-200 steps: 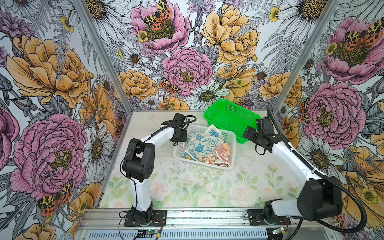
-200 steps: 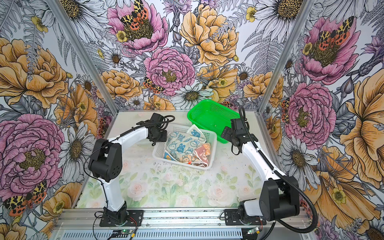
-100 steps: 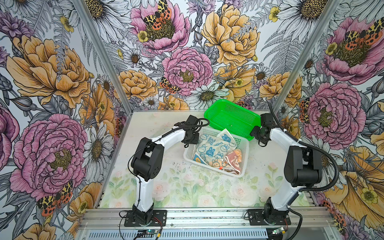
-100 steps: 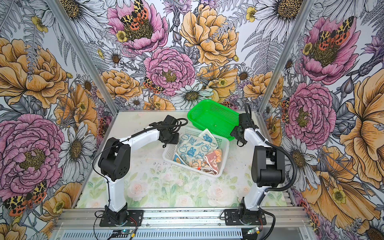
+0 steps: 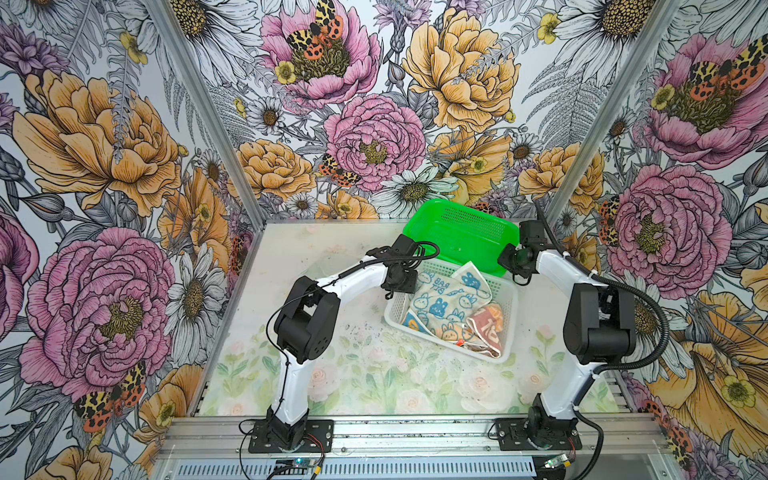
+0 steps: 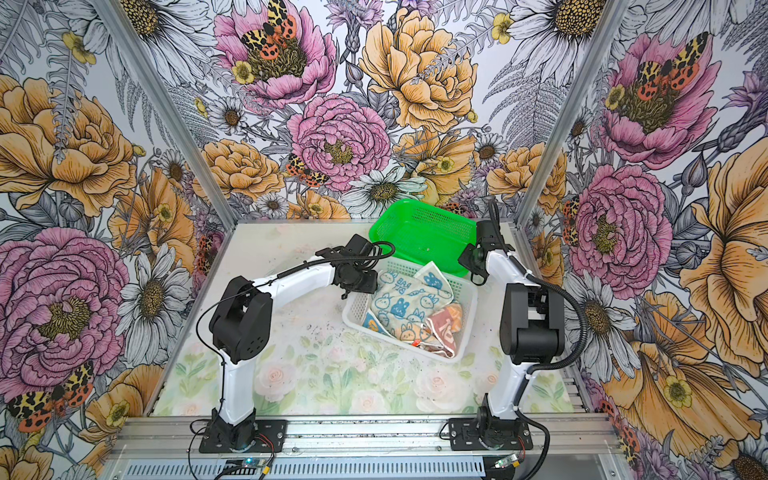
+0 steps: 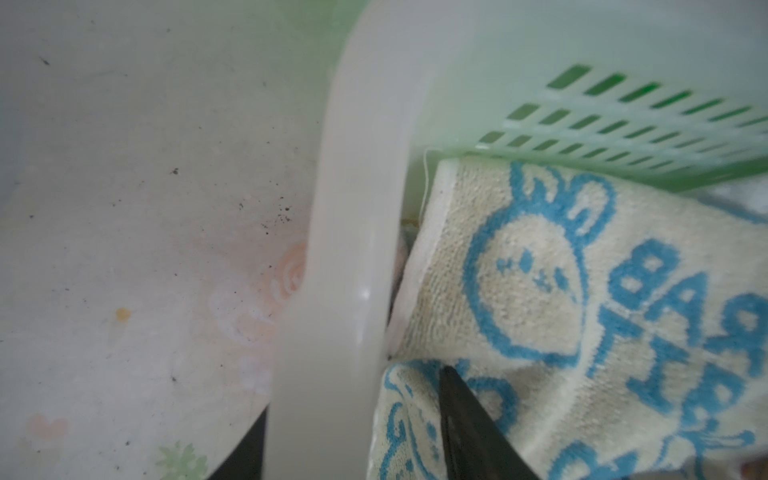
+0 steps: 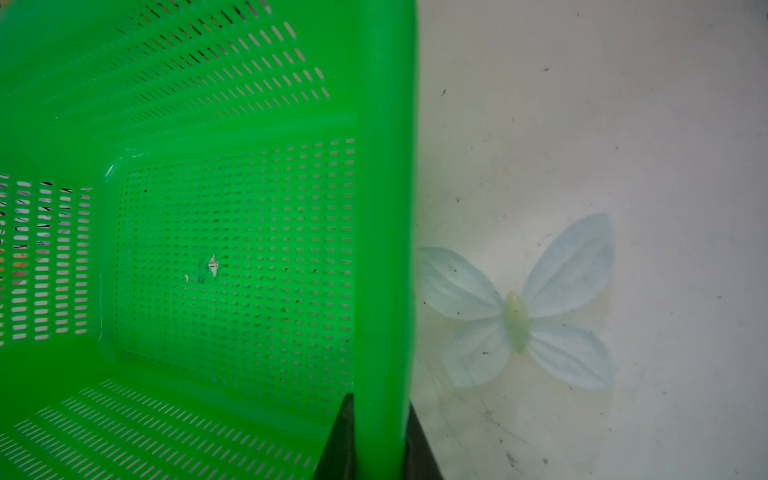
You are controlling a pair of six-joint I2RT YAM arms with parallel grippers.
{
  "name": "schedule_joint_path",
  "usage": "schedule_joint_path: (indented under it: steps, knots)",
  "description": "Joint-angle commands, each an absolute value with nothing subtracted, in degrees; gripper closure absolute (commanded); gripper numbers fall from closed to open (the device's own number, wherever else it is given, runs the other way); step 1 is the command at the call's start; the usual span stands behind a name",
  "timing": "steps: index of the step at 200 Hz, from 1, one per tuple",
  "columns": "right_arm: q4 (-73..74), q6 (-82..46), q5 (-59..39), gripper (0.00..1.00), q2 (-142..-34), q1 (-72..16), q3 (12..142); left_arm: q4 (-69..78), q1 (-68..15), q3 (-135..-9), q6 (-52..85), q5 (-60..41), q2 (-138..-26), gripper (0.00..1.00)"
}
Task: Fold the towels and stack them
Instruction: 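Grasp the green basket rim with the right gripper and drag it toward the left arm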
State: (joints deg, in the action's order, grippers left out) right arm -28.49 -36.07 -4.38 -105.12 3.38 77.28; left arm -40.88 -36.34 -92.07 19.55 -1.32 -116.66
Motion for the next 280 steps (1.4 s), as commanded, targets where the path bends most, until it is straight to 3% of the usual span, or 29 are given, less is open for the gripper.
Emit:
schedule_joint_path:
  steps: [1,13,24,28,59,134,206,280]
  knots:
    - [-27.96,-33.89,-2.3,1.0,-102.16,3.76,80.45,-40.3,-35.11,-94.02,19.01,-0.88,-112.62,0.34]
    - [-28.01,-33.62,-1.93,1.0,-101.33,3.78,80.84,-40.28,-34.45,-94.26,18.68,-0.56,-111.39,0.24]
    - [-27.99,-33.27,-1.74,1.0,-100.84,3.93,81.36,-40.37,-33.9,-94.57,18.33,-0.44,-110.72,0.03]
    - [-27.98,-33.16,-1.76,1.0,-100.66,4.04,81.63,-40.37,-33.74,-94.58,18.22,-0.44,-110.48,0.01]
    - [-27.99,-32.71,-2.09,1.0,-99.78,5.3,83.03,-40.43,-32.18,-94.57,17.78,-0.25,-108.54,0.01]
    - [-27.83,-30.97,-15.11,1.0,-95.86,5.15,88.73,-40.52,-25.52,-93.45,18.19,-0.99,-101.6,0.01]
    - [-27.17,-28.69,-17.11,1.0,-98.76,-6.5,97.26,-40.43,-21.29,-89.6,19.91,-0.65,-95.44,0.01]
    - [-27.25,-23.89,-22.05,1.0,-114.63,-22.56,111.17,-40.43,-12.76,-78.21,22.32,2.52,-82.37,0.01]
